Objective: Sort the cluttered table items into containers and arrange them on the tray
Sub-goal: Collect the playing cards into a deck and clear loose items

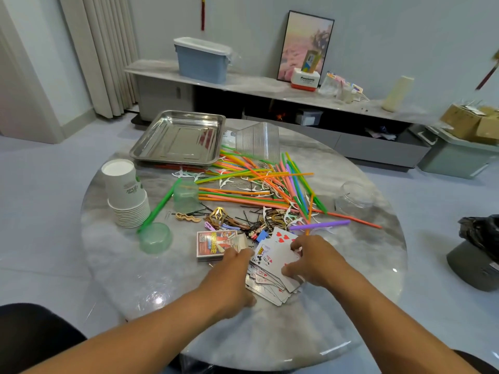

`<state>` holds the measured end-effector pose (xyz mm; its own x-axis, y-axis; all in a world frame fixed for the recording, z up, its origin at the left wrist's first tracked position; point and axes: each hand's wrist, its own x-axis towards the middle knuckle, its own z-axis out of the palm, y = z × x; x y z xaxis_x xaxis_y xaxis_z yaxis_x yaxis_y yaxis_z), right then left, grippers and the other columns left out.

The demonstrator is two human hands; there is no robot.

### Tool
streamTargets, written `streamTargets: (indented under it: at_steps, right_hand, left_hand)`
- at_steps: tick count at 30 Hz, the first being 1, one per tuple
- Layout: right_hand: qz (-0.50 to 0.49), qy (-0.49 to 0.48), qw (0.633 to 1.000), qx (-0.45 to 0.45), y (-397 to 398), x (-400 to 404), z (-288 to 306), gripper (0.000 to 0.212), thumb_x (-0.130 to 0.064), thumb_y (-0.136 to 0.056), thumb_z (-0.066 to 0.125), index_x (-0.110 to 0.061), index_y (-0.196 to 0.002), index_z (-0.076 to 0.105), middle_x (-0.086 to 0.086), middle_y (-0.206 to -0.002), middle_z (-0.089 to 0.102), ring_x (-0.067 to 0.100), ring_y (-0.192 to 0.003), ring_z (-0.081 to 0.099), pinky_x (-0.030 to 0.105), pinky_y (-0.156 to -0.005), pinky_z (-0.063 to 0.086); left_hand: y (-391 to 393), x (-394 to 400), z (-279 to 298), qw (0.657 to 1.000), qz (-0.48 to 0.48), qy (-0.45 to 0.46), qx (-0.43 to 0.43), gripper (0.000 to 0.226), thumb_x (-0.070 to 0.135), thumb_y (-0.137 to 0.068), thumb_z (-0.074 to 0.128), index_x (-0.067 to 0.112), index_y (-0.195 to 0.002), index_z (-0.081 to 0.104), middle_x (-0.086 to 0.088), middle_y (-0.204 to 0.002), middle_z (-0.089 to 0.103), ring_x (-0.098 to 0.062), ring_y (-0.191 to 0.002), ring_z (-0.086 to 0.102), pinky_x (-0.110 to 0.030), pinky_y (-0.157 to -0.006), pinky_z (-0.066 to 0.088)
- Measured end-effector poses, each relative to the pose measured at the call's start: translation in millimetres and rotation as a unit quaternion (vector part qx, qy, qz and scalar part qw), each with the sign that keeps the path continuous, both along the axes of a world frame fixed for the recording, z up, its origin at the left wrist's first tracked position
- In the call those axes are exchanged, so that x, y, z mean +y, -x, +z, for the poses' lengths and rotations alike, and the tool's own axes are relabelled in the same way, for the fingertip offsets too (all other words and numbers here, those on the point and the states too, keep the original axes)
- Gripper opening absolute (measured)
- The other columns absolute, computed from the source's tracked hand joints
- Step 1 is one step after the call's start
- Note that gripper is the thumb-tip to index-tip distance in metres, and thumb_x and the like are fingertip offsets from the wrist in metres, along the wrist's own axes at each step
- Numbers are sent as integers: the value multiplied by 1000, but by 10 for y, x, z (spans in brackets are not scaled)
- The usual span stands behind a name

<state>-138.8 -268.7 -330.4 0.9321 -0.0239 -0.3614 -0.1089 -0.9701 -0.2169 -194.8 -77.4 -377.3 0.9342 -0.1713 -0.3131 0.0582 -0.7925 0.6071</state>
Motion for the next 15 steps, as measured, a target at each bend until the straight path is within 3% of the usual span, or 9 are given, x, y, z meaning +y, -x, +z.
streamTargets:
  at_steps: [3, 8, 12, 15]
  right_hand:
    - [17, 39, 999, 1, 15, 17, -48, 91, -60, -65, 83, -29, -142, 48, 2, -139, 47, 23, -126, 50, 42, -102, 49]
    - [18, 11, 1000, -8, -31, 14, -119, 118, -65, -59, 84, -33, -155, 24, 2, -148, 42, 25, -134, 48, 46, -105, 47]
    - [15, 24, 1000, 8, -86, -17, -139, 117, -76, -55, 79, -30, -152, 34, 3, -143, 46, 24, -131, 49, 44, -104, 47]
    - [24, 41, 999, -3, -123, -29, -151, 99, -79, -53, 79, -32, -135, 51, 2, -135, 49, 23, -123, 50, 42, -100, 49]
  left_hand:
    - [9, -17, -17, 1000, -2, -17, -18, 102, 40, -75, 87, 34, -155, 23, 2, -148, 32, -25, -129, 51, -36, -102, 47]
    - [-4, -14, -12, 999, -8, -31, -45, 95, 49, -77, 82, 33, -152, 27, 4, -136, 39, -23, -121, 55, -34, -90, 48]
    - [5, -4, -15, 998, -11, -38, -51, 96, 52, -78, 80, 33, -153, 25, 4, -137, 39, -23, -123, 53, -35, -88, 47]
    - [17, -5, -13, 998, -11, -36, -57, 92, 53, -78, 80, 33, -151, 28, 5, -134, 41, -23, -121, 54, -35, -86, 48]
